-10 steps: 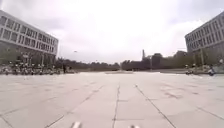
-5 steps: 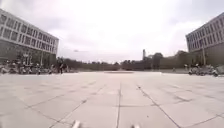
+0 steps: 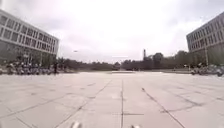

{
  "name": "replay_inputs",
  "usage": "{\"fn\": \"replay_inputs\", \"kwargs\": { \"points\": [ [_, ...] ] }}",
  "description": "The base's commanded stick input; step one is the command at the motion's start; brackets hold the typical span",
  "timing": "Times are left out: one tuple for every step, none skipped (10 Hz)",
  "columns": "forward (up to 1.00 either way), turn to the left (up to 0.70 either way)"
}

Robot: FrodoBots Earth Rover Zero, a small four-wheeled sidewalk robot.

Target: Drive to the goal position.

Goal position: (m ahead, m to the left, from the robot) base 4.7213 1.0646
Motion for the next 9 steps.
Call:
{"fn": "replay_inputs", "kwargs": {
  "points": [
    [0.70, 0.00],
    [0.70, 0.00],
    [0.70, 0.00],
    [0.70, 0.00],
    [0.70, 0.00],
    [0.70, 0.00],
    [0.70, 0.00],
    [0.70, 0.00],
    [0.70, -0.03]
  ]
}}
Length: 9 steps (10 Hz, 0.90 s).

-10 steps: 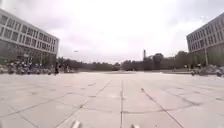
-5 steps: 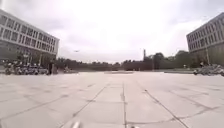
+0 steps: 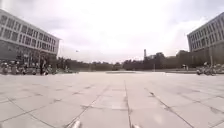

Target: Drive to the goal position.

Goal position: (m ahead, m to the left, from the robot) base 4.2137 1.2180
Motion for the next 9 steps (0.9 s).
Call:
{"fn": "replay_inputs", "kwargs": {
  "points": [
    [0.70, -0.16],
    [0.70, -0.31],
    [0.70, -0.30],
    [0.70, -0.19],
    [0.70, 0.00],
    [0.70, 0.00],
    [0.70, 0.00],
    [0.70, 0.00],
    [0.70, 0.00]
  ]
}}
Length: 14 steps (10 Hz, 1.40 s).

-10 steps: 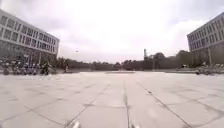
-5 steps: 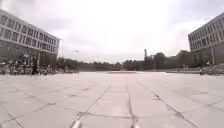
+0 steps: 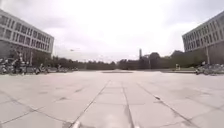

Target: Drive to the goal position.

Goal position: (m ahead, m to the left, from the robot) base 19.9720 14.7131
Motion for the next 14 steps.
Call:
{"fn": "replay_inputs", "kwargs": {
  "points": [
    [0.70, 0.00],
    [0.70, 0.00],
    [0.70, 0.00],
    [0.70, 0.00],
    [0.70, 0.00],
    [0.70, 0.00],
    [0.70, 0.00],
    [0.70, 0.00],
    [0.70, 0.00],
    [0.70, 0.00],
    [0.70, 0.00],
    [0.70, 0.00],
    [0.70, 0.00],
    [0.70, 0.00]
  ]
}}
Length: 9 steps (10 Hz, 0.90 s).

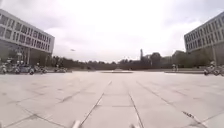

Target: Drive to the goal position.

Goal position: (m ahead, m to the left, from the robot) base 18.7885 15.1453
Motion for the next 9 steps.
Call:
{"fn": "replay_inputs", "kwargs": {
  "points": [
    [0.70, 0.00],
    [0.70, 0.00],
    [0.70, 0.00],
    [0.70, 0.00],
    [0.70, 0.00],
    [0.70, -0.20],
    [0.70, -0.31],
    [0.70, -0.31],
    [0.70, -0.31]
  ]
}}
